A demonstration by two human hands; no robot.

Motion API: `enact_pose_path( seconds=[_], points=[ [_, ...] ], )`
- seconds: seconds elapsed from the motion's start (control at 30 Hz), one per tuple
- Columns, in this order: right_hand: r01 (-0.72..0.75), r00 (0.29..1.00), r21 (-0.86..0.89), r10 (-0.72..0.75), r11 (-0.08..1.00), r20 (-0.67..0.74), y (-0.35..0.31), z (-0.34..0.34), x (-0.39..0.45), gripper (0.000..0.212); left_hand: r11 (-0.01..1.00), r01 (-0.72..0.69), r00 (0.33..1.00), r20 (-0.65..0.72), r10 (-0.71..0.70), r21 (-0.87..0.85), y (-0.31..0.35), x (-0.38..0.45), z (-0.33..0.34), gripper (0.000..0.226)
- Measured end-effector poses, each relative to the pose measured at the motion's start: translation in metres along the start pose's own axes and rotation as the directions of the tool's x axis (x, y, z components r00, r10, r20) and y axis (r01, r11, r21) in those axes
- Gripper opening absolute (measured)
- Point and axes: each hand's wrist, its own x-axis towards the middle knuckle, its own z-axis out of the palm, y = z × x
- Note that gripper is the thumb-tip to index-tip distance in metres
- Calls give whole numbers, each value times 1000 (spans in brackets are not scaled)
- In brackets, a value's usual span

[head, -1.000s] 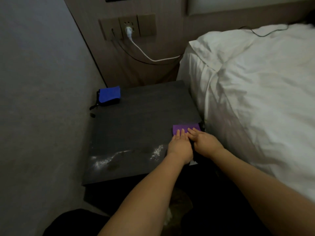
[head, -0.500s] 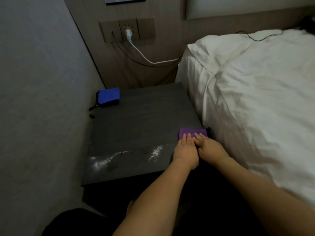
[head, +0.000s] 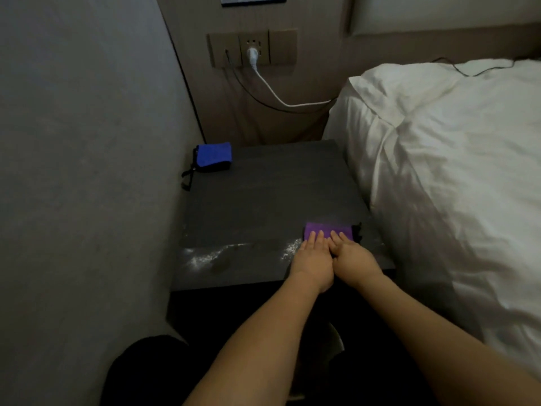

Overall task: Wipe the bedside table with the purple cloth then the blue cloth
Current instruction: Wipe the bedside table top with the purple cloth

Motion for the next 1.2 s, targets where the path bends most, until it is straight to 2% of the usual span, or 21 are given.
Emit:
enact_pose_path(
  seconds=[0.2, 0.4, 0.67, 1.0, 1.2],
  points=[
    [80, 997, -44, -79, 996, 24, -50, 9, 11, 54, 998, 68, 998, 0, -68, -4, -46, -23, 1, 70],
    [154, 988, -7, -154, 988, 28, -112, 19, 30, 55, 988, 157, 987, -25, -157, -8, -104, -46, 4, 69],
    [233, 971, -49, -229, 971, 71, -172, 21, 69, 54, 969, 247, 968, -44, -248, -30, -169, -47, 1, 72],
    [301, 953, -18, -300, 953, 50, -219, 23, 102, 52, 946, 321, 946, -37, -323, -34, -224, -47, -3, 73],
    [305, 951, -27, -304, 952, 55, -225, 22, 103, 52, 944, 328, 943, -49, -329, -22, -228, -50, -3, 72]
  ],
)
